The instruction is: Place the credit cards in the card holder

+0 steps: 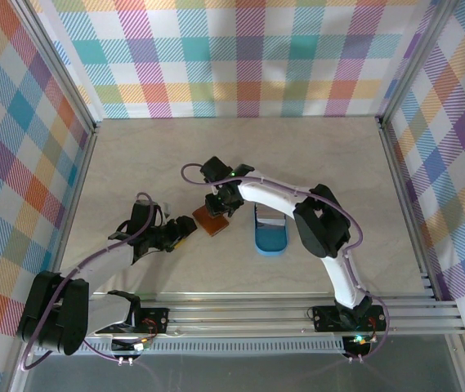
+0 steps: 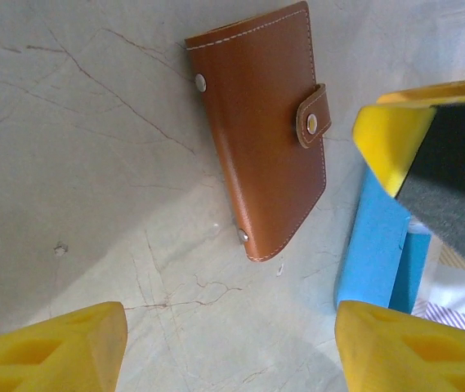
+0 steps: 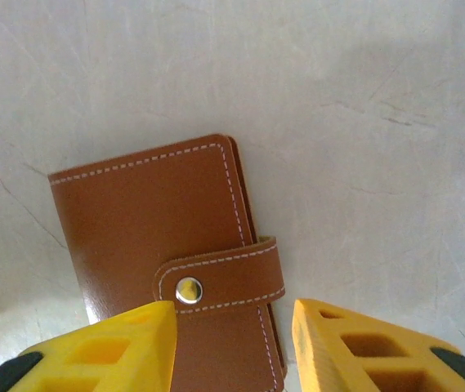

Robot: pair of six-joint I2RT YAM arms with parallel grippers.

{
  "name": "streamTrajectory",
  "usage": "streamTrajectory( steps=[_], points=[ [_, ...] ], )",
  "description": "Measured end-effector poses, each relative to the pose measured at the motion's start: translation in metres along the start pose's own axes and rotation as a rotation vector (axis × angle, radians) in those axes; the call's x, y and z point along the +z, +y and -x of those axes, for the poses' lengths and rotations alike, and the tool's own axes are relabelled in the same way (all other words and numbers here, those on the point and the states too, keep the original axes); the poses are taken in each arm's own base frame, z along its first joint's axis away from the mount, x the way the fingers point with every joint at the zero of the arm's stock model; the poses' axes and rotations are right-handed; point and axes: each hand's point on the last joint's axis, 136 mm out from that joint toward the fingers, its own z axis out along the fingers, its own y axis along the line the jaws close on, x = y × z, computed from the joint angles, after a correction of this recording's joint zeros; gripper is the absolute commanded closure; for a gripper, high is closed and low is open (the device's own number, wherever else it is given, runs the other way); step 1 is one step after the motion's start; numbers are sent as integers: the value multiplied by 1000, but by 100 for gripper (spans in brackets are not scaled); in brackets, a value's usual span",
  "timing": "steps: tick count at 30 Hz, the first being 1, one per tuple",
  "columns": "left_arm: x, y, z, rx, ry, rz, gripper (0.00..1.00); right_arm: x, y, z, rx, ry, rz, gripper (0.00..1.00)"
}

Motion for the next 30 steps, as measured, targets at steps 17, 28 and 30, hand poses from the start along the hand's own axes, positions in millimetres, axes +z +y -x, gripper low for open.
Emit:
streamTrajectory(
  steps=[17,28,30],
  points=[
    [4,4,1,-17,2,13,31,27,11,-1,-80,73,2,62],
    [5,6,0,-20,6,18,30,29,19,-3,-80,86,21,49],
    [6,6,0,-21,8,21,30,29,22,-4,-86,87,21,51]
  ],
)
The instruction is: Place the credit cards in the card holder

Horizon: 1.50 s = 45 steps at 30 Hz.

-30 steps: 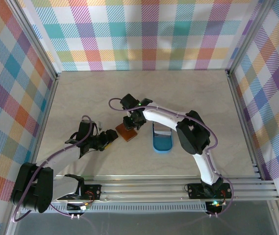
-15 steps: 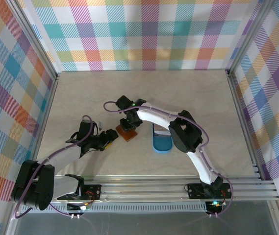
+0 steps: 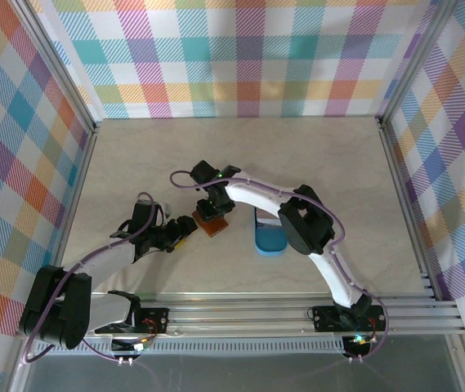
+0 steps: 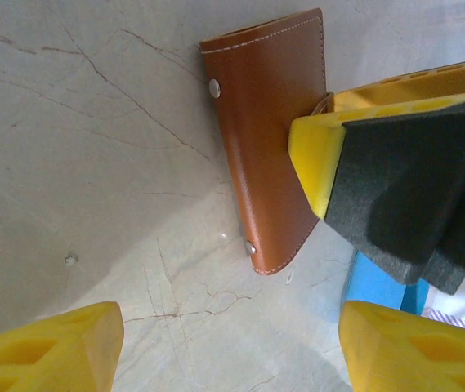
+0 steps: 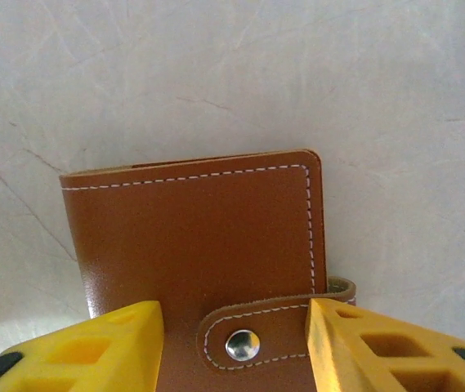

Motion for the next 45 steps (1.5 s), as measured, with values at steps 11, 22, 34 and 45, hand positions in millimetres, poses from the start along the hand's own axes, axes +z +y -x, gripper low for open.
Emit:
streamTrajectory(
  steps=[11,22,34,45],
  points=[
    [2,1,1,-1,5,6,30,0,5,-6,-17,8,-54,70],
    [10,2,5,5,23,24,30,-4,10,-4,41,2,-25,99],
    [16,-16,23,23,11,-2,60,-14,14,-21,219,12,131,100],
    [26,-26,29,-1,20,-53,91,-12,14,-26,402,-10,209,100]
  ],
)
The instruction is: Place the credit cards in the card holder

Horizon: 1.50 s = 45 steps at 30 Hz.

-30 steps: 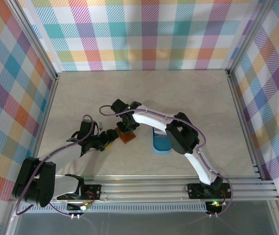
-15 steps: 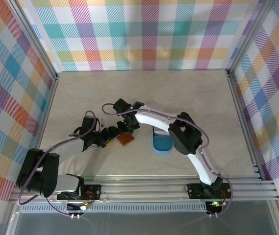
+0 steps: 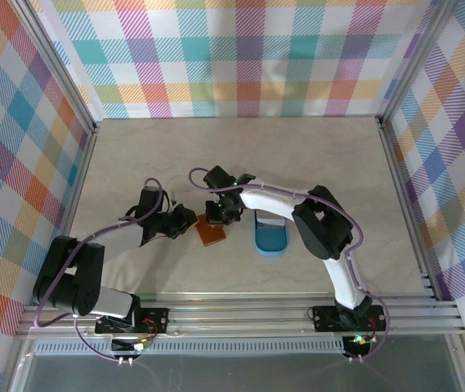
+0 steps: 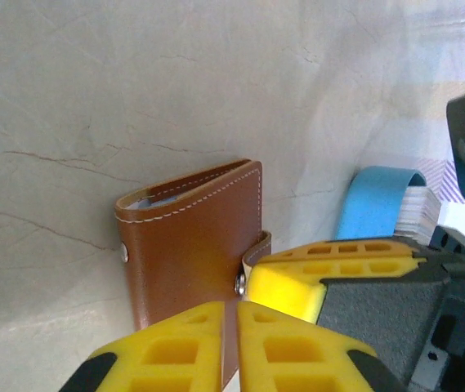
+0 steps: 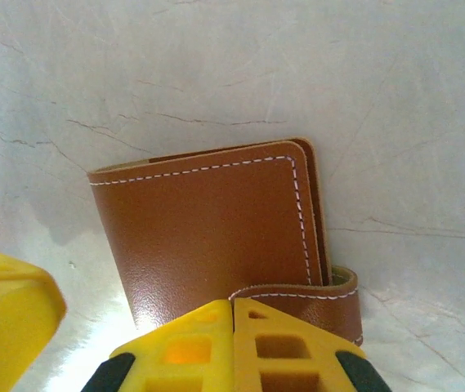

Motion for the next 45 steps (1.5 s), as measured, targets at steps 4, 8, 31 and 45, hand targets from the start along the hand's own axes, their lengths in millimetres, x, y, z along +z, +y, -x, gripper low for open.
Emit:
streamTrajectory(
  steps=[4,8,31,45],
  points=[
    [7,1,-2,-11,14,-4,92,0,5,1,38,-7,28,100],
    [15,6,-4,-16,27,4,92,-1,11,4,54,-13,59,100],
    [36,12,3,15,52,28,93,-46,-19,2,47,-71,64,100],
    [6,-8,12,106,1,72,69,-32,-48,-24,17,-8,-27,100]
  ],
)
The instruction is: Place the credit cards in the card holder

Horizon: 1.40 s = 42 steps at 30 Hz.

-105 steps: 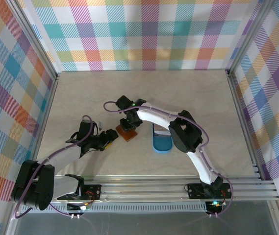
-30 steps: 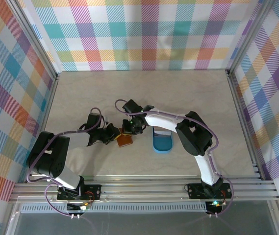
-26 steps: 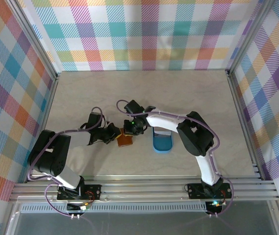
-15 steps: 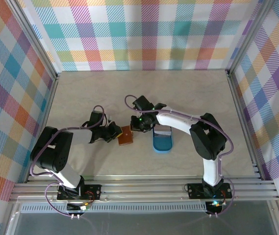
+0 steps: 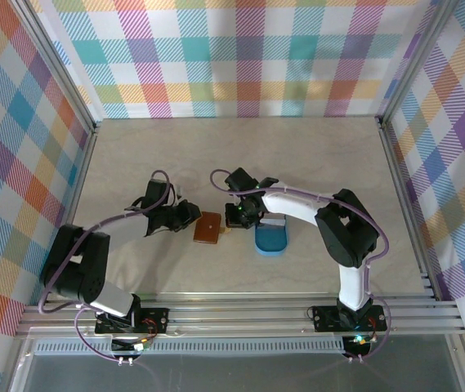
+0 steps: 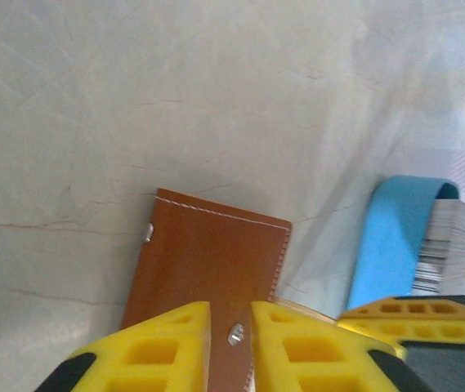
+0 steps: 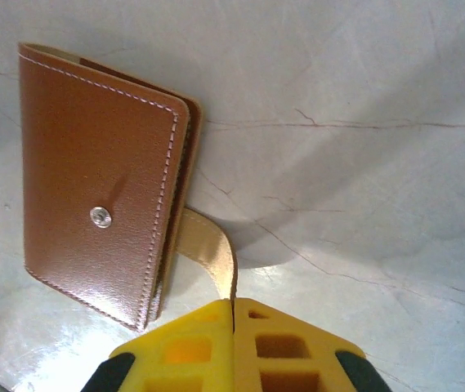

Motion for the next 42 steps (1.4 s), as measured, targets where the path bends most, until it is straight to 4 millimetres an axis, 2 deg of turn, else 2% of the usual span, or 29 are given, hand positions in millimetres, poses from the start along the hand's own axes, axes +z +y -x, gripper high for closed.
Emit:
streamTrajectory(
  steps=[4,10,15,22,25,34,42],
  points=[
    [-19,-10,3,32,-38,3,46,0,-1,-1,-6,-2,-7,100],
    [-44,-12,-6,67,-89,78,22,-2,1,-1,-11,-8,-6,100],
    [-47,-10,-24,107,-81,154,9,-1,1,-1,-10,-7,-6,100],
    [-33,-3,-40,179,-52,271,4,-1,1,-1,-10,-7,-5,100],
    [-26,1,-41,202,-45,309,0,-1,1,-1,-10,-8,-5,100],
    [-8,9,-41,271,-11,338,0,-2,0,2,-11,-20,-11,100],
    [2,4,-38,337,15,333,0,-2,-2,3,-4,-21,-12,100]
  ],
)
